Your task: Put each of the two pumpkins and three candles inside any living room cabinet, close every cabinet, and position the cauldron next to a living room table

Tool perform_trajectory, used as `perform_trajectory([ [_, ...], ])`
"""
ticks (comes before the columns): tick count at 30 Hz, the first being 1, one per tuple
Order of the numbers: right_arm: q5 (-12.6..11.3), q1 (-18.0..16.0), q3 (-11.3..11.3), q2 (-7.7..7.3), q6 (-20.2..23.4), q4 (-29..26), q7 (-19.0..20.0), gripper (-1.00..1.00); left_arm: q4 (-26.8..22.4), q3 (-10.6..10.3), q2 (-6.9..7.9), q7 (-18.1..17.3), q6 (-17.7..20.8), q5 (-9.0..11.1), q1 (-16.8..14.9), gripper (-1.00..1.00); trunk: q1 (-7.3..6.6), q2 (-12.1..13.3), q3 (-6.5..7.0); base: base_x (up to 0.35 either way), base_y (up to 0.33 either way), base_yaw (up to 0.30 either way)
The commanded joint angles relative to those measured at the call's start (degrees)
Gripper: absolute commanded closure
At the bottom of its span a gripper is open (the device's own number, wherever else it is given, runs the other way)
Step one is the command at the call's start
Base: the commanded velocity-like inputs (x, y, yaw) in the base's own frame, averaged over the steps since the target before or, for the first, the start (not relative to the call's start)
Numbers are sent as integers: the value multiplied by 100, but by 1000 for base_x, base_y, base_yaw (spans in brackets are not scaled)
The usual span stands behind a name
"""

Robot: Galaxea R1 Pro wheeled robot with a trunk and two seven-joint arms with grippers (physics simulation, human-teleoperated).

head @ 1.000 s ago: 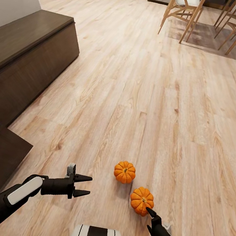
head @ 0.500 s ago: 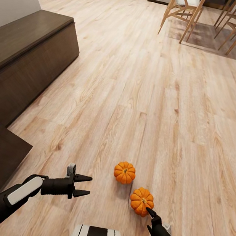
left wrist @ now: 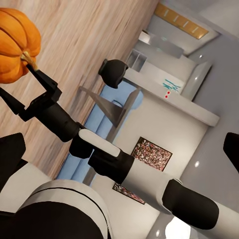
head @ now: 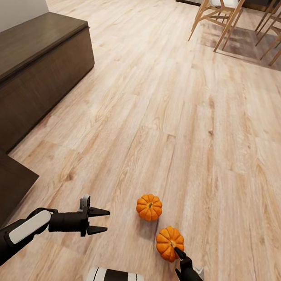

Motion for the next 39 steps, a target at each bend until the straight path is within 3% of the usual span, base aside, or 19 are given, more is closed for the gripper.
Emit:
perform_trajectory([
  [1, -61, -2, 39, -2, 33, 2, 14, -100, 4, -17, 5, -26, 9, 7, -6, -100, 0, -1, -3, 56, 34, 0],
  [39, -60, -1, 39, -2, 33, 3, 14, -100, 4, -26, -4, -26, 9, 7, -6, -100, 0, -1, -3, 12, 2, 0],
])
